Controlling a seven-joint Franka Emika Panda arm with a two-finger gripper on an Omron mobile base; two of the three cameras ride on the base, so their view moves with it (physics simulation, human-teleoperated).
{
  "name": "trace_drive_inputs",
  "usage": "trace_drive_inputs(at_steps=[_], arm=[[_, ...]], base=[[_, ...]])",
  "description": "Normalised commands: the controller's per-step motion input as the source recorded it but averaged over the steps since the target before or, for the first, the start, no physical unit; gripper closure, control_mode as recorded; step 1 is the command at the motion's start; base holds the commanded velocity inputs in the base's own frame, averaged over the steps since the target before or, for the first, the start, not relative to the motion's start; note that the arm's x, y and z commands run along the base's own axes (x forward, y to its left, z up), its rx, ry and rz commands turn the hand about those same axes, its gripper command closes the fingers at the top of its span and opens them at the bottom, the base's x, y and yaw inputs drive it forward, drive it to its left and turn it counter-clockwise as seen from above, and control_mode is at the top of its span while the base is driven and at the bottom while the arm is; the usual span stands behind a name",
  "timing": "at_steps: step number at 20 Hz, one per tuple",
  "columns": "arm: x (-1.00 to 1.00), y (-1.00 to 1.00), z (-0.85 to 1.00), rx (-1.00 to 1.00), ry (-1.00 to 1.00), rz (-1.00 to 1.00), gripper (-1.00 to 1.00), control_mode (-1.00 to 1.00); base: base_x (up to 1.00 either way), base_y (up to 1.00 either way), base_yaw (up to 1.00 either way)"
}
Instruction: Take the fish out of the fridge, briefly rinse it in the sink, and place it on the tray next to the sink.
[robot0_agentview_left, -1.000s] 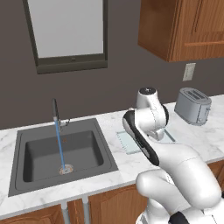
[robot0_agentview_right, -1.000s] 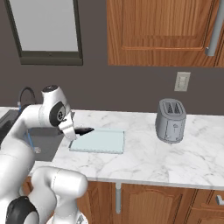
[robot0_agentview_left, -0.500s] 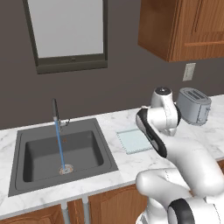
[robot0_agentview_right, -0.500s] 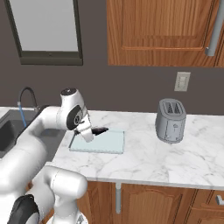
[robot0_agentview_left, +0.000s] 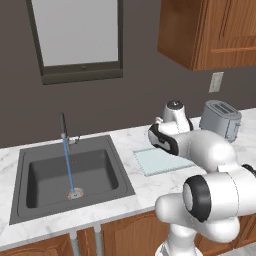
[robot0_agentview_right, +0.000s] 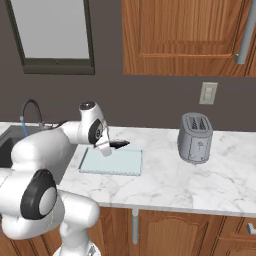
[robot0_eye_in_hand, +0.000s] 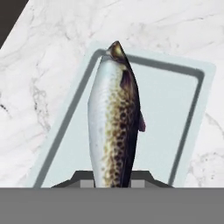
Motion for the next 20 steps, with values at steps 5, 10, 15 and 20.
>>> trace_drive_inputs(at_steps=[5,10,15,20], arm=[[0.07,0.0,-0.33,0.04,0.01,-0.01,1.0,-1.0],[-0.09,0.0,-0.66,0.02,0.05,0.0,1.0,-1.0],[-0.09,0.0,-0.5,0.02,0.01,0.0,1.0,-1.0],[0.01,-0.01,-0.07,0.03,0.0,0.0,1.0,-1.0]], base=[[0.0,0.0,0.0],[0.0,0.0,0.0],[0.0,0.0,0.0],[0.0,0.0,0.0]])
